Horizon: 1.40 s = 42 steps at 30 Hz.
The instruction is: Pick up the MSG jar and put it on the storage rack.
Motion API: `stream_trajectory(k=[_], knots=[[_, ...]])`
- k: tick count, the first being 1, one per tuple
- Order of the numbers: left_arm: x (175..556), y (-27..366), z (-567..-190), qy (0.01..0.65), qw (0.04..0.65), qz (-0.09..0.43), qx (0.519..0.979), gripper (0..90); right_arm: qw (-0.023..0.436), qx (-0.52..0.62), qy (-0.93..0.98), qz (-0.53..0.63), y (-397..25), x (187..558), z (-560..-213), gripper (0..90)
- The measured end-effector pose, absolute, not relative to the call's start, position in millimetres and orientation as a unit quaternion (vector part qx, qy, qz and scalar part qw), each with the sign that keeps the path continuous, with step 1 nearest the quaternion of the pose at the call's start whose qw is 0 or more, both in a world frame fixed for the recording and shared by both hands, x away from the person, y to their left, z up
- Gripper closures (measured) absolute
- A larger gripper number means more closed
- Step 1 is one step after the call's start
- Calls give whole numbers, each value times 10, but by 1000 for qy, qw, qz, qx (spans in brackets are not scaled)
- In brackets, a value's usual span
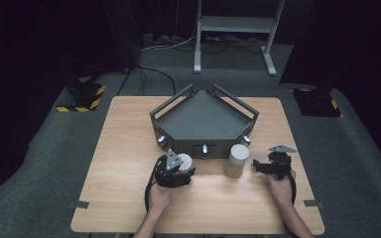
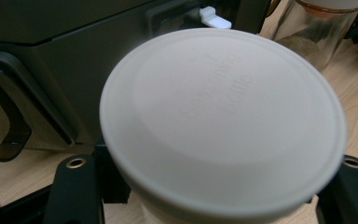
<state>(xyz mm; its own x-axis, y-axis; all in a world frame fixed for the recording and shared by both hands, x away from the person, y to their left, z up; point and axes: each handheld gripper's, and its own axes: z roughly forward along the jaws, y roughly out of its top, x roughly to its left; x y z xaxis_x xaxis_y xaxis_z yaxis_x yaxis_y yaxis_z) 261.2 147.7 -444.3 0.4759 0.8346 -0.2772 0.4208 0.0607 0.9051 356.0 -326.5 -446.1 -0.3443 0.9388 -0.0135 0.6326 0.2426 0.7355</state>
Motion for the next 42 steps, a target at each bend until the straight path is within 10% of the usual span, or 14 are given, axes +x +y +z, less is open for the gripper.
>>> stream_trajectory(k=[42], knots=[[2904, 1477, -3325, 445, 562, 143, 682, 347, 236, 522, 752, 327, -3269, 3557, -4465, 93]])
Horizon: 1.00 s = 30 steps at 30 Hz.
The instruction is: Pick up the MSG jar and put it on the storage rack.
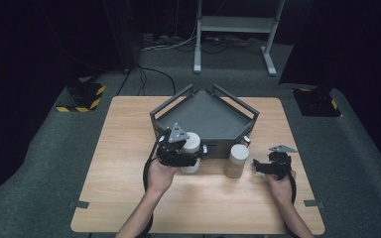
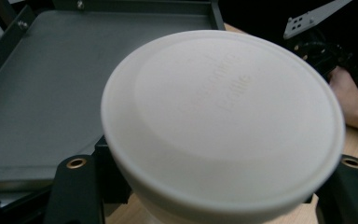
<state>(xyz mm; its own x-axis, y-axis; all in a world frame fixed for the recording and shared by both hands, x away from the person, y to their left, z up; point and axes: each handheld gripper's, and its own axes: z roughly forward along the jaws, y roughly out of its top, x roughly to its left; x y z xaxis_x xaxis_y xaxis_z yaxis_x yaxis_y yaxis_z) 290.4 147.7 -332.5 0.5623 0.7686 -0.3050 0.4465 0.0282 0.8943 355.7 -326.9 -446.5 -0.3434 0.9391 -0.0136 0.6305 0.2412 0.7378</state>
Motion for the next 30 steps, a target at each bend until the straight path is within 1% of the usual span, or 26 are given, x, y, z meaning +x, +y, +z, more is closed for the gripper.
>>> stream_trajectory(k=[10, 19, 30], knots=[[3142, 1445, -3038, 450, 572, 140, 672, 347, 237, 522, 751, 327, -3267, 3555, -4465, 96], [3413, 1288, -2825, 462, 563, 170, 664, 347, 237, 522, 751, 327, -3268, 3555, -4465, 97], [3710, 1020, -2885, 485, 546, 198, 654, 347, 237, 523, 751, 326, -3265, 3555, -4464, 96]])
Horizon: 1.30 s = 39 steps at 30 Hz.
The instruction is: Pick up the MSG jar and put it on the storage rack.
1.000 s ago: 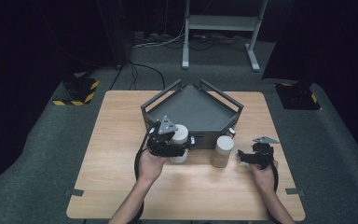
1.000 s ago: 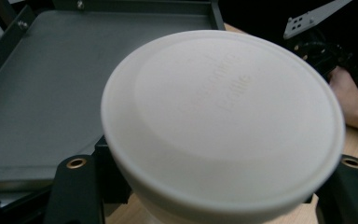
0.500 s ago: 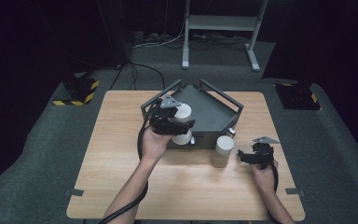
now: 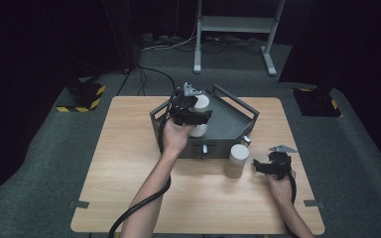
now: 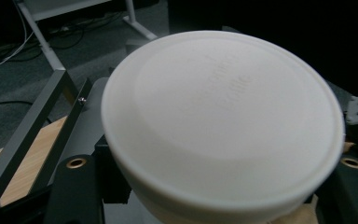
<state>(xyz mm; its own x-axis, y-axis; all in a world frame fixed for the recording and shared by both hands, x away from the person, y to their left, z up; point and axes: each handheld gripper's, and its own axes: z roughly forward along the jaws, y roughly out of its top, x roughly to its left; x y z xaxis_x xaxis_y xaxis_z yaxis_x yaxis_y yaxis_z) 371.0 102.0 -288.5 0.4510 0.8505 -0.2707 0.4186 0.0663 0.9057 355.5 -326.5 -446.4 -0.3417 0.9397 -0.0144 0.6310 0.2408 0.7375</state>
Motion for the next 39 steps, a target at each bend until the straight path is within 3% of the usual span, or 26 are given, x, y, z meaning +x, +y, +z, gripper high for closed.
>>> stream_trajectory(k=[15, 39], knots=[[3868, 900, -3066, 517, 528, 221, 637, 346, 236, 522, 751, 327, -3268, 3556, -4465, 97], [3841, 955, -3196, 517, 537, 220, 629, 345, 237, 523, 751, 326, -3261, 3555, -4463, 96]])
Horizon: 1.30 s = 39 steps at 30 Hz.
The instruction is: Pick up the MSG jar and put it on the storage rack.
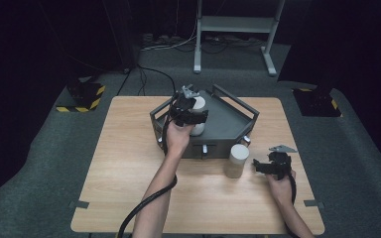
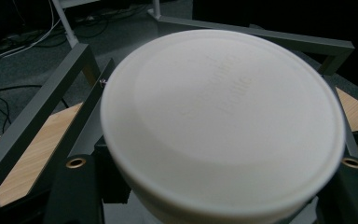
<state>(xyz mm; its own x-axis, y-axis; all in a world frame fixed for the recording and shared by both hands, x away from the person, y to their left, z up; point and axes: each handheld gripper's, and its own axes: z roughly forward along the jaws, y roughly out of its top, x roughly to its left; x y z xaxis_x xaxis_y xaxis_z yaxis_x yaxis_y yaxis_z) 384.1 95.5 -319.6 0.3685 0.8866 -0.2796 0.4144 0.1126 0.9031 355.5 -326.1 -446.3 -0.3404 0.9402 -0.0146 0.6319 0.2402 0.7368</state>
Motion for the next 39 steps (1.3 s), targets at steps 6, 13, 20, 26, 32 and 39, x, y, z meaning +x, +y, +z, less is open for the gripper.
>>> stream_trajectory(k=[6, 13, 20, 26, 32, 39], knots=[[3821, 973, -3220, 518, 543, 217, 624, 344, 237, 523, 751, 326, -3261, 3555, -4463, 97], [3812, 976, -3224, 515, 542, 220, 627, 343, 237, 523, 751, 326, -3261, 3555, -4463, 97], [3809, 986, -3206, 518, 542, 214, 627, 336, 237, 523, 751, 326, -3261, 3554, -4463, 96], [3783, 1060, -3189, 514, 545, 206, 630, 174, 237, 523, 751, 326, -3260, 3554, -4463, 96], [3689, 1167, -3228, 513, 551, 201, 626, 100, 237, 523, 751, 326, -3260, 3554, -4463, 96], [3536, 1342, -3312, 508, 561, 194, 624, 81, 237, 523, 751, 326, -3260, 3554, -4463, 96]])
